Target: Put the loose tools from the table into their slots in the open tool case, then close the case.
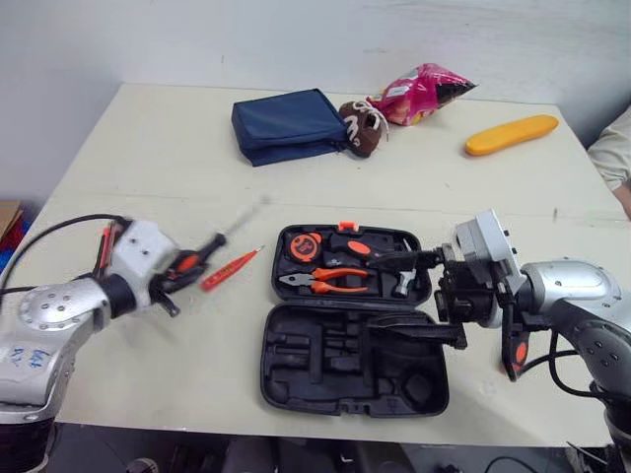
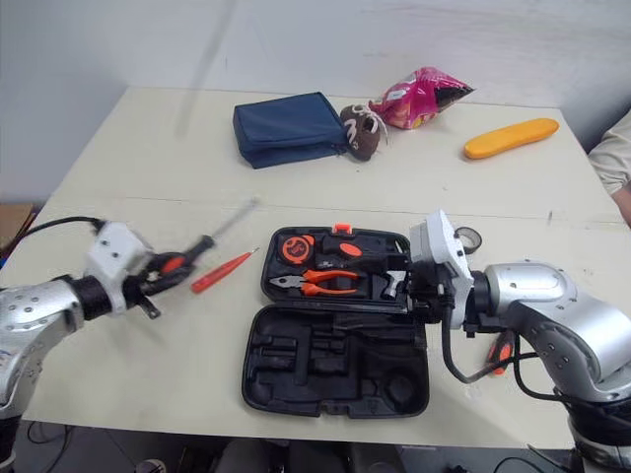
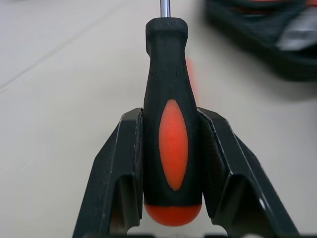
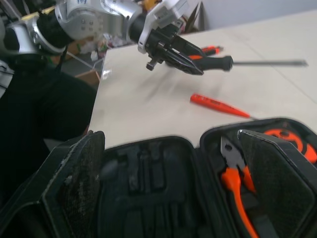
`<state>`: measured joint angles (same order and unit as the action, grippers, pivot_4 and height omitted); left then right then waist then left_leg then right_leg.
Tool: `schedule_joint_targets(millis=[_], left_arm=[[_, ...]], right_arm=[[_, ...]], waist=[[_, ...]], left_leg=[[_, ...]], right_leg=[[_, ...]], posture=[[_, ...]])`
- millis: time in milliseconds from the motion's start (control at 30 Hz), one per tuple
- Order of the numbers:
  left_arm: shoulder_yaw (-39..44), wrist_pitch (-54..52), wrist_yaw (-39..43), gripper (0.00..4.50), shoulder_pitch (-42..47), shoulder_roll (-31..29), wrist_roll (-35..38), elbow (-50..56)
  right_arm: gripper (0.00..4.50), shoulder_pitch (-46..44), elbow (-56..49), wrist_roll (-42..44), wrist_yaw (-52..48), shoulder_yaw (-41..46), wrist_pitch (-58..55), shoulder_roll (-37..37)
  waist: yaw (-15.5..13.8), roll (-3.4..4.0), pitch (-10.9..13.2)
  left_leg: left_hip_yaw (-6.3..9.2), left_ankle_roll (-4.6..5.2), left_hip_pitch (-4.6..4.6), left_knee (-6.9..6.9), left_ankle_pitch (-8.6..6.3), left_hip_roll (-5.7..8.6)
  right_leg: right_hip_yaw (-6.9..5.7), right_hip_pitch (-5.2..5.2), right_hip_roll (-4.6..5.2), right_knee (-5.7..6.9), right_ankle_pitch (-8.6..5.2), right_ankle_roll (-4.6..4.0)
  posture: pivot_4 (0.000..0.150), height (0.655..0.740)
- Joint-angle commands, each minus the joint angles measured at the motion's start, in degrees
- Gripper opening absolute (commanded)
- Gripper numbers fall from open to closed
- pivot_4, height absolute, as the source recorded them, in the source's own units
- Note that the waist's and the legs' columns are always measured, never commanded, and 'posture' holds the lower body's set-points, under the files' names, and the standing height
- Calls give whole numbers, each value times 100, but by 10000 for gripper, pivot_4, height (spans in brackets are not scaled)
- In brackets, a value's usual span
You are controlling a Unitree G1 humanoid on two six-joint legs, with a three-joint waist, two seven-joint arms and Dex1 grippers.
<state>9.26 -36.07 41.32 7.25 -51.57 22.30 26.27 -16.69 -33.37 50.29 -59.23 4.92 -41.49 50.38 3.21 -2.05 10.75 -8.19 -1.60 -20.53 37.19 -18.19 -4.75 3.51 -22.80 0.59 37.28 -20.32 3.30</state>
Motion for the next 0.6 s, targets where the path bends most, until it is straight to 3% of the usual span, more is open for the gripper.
schedule_joint_targets(millis=[33, 400, 500, 600], left_arm=[[-693, 220, 784, 8105, 531, -294, 9, 332], [-2425, -476, 1374, 8105, 1988, 452, 51, 188], [-2925, -289, 1473, 8105, 2191, 452, -484, -40], [-3079, -327, 1535, 8105, 2247, 528, -578, -160]], right_arm=[[45000, 524, -175, -541, -353, 88, 284, 530], [45000, 1591, -206, -643, -188, 694, 315, 697], [45000, 1682, -166, -604, -225, 754, 346, 710], [45000, 1723, -128, -658, -239, 760, 394, 711]], waist=[[-10, 1, 0], [-5, 2, 2], [-3, 2, 2], [-1, 2, 2]], left_leg=[[1, -1, 0, 0, 0, -1], [-3, -3, 8, 22, 9, 0], [-3, -3, 8, 32, 8, 0], [-3, -3, 10, 34, 9, 0]], right_leg=[[-1, 0, -2, -1, -1, -1], [12, 3, -15, 24, 2, 7], [13, 4, -15, 28, 2, 9], [13, 4, -16, 33, 2, 9]], posture=[[1500, 7400], [1500, 7400], [1500, 7400], [1500, 7400]])
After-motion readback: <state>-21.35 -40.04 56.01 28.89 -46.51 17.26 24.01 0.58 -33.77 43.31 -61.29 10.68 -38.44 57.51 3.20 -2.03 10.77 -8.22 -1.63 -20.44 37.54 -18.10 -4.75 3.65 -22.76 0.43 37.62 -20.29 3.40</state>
